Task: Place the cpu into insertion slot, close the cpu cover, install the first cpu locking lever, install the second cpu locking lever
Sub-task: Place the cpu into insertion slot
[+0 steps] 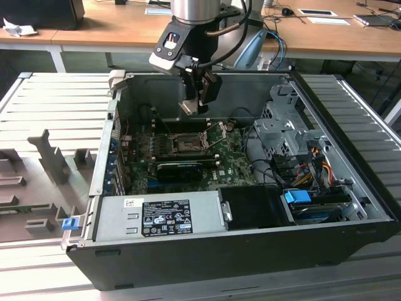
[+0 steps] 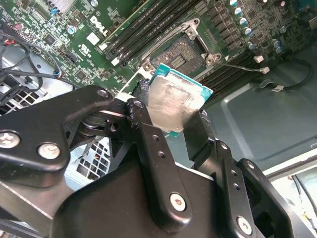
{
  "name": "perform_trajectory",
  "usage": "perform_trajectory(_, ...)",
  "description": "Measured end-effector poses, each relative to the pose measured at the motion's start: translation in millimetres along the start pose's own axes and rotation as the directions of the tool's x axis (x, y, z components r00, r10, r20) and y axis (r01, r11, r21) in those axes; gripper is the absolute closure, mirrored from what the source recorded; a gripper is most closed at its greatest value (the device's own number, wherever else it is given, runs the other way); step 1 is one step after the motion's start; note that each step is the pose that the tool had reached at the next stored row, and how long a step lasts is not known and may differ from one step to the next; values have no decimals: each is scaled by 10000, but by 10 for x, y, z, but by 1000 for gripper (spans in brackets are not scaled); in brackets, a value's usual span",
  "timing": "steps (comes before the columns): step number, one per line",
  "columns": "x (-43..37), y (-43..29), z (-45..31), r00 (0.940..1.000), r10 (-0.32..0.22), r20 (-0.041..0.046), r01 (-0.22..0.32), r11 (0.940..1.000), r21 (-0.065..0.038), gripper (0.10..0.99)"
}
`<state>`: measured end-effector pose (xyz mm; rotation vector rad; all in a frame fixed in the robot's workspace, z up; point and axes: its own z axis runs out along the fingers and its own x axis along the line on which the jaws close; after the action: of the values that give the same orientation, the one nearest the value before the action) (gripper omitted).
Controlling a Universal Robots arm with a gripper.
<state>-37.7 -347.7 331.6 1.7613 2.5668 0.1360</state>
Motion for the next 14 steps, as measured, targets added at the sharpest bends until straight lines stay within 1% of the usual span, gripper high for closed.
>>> perform_trajectory(2, -1, -2, 19, 10000, 85, 7, -85, 10000, -3, 561)
perform_trajectory(8, -3, -6, 67, 10000, 100, 9, -100, 10000, -2, 561)
perform_trajectory(12, -4, -6, 72, 9998, 199, 17, -199, 9998, -5, 561)
perform_trajectory(14, -4, -7, 75, 9994, 348, 30, -348, 9994, -10, 561)
